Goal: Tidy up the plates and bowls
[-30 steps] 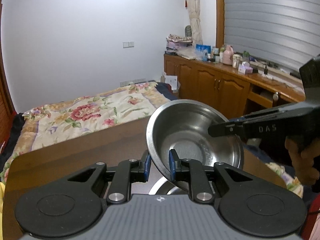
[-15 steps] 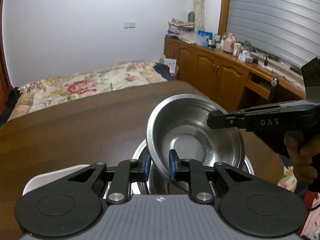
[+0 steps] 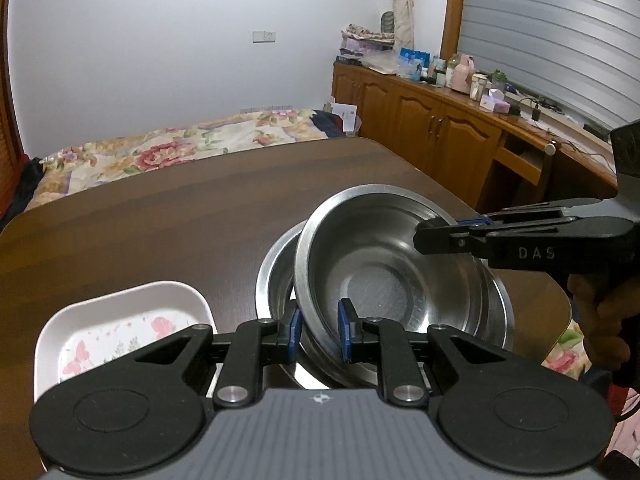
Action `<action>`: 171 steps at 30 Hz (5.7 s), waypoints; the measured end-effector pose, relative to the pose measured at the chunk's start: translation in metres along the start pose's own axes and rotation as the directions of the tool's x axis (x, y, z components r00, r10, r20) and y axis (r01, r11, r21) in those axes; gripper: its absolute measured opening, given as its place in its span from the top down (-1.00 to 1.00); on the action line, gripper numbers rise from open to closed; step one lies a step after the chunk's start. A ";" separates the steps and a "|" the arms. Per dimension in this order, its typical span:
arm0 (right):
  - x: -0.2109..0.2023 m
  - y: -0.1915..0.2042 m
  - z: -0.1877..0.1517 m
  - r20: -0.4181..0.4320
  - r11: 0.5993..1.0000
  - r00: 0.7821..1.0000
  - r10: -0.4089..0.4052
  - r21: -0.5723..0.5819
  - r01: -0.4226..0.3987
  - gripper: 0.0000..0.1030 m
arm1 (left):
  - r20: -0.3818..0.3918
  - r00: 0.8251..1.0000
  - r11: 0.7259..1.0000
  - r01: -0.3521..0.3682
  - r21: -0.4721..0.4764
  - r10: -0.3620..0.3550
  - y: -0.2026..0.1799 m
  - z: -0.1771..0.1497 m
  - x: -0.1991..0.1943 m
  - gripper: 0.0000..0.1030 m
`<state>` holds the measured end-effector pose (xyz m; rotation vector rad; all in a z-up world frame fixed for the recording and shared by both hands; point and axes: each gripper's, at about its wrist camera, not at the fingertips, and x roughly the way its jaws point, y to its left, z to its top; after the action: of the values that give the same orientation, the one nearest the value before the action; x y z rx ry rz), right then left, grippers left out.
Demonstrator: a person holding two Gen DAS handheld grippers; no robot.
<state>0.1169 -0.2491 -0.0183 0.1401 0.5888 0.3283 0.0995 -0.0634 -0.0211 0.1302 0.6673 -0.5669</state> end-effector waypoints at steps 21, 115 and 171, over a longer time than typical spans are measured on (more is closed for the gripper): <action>0.007 0.005 -0.014 0.022 0.997 0.999 -0.047 -0.061 0.048 0.68 | 0.013 1.000 1.000 -0.005 -0.022 0.006 0.002 -0.006 0.004 0.60; -0.026 0.016 -0.027 0.268 0.999 0.963 -0.033 0.030 0.026 0.20 | 0.231 0.968 0.993 -0.076 -0.088 0.095 0.001 -0.011 -0.037 0.22; 0.047 0.103 -0.031 0.135 0.982 0.979 0.152 -0.131 -0.135 0.21 | 0.142 0.944 0.942 -0.264 -0.209 0.297 0.098 -0.069 -0.062 0.22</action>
<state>0.1094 -0.1348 -0.0454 0.0892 0.4148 0.4892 0.0752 0.0673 -0.0431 -0.0009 0.5186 -0.2338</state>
